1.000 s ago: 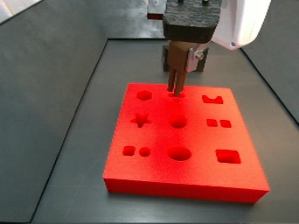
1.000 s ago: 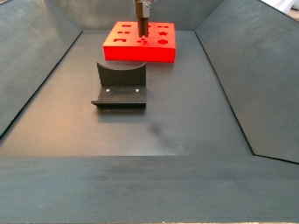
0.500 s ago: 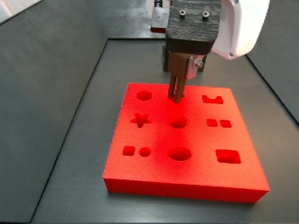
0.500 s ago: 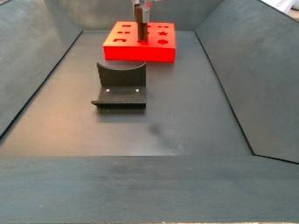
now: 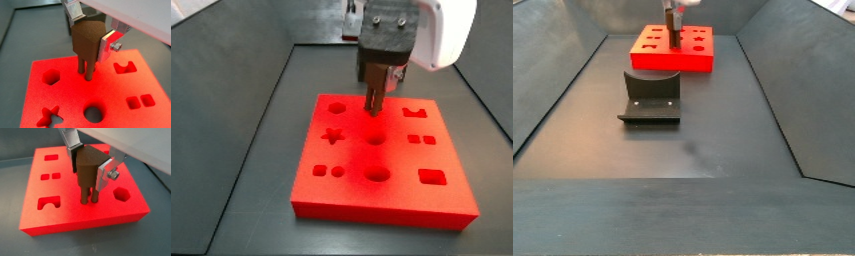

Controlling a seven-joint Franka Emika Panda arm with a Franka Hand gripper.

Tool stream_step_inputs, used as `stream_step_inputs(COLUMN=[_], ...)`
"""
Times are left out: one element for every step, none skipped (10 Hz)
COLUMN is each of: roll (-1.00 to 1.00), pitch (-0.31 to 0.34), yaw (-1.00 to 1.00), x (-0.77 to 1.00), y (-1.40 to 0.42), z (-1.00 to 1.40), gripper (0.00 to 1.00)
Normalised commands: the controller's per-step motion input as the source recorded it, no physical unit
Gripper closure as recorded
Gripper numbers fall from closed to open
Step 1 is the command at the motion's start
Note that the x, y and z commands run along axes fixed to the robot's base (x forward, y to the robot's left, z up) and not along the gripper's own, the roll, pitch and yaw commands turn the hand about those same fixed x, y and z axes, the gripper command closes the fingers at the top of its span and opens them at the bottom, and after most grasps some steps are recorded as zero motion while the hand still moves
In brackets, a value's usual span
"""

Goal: Pick up the 3 prong object. Move up. Place the 3 prong object on the fixture. Regrasp the 3 prong object. Move to above the board. Insert the 3 prong object.
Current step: Insert the 3 prong object.

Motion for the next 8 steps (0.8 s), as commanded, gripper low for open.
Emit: stream_step_inputs(roll=[0.0, 0.03, 0.04, 0.06, 0.01, 0.0, 0.0, 0.0], pitch=[0.0, -0.027, -0.039, -0.044, -0.011, -0.019, -0.004, 0.0], yaw=[-0.37, -0.18, -0.17, -0.17, -0.13, 0.0, 0.0, 0.0], x=[0.13, 0.0, 0.0, 0.0, 0.0, -0.02, 0.0, 0.0], y=[0.07, 0.0, 0.0, 0.0, 0.0, 0.0, 0.0, 0.0], z=[-0.38, -0.47, -0.52, -0.57, -0.29, 0.0, 0.0, 0.0], gripper=[1.0, 1.0, 1.0, 1.0, 1.0, 1.0, 1.0, 1.0])
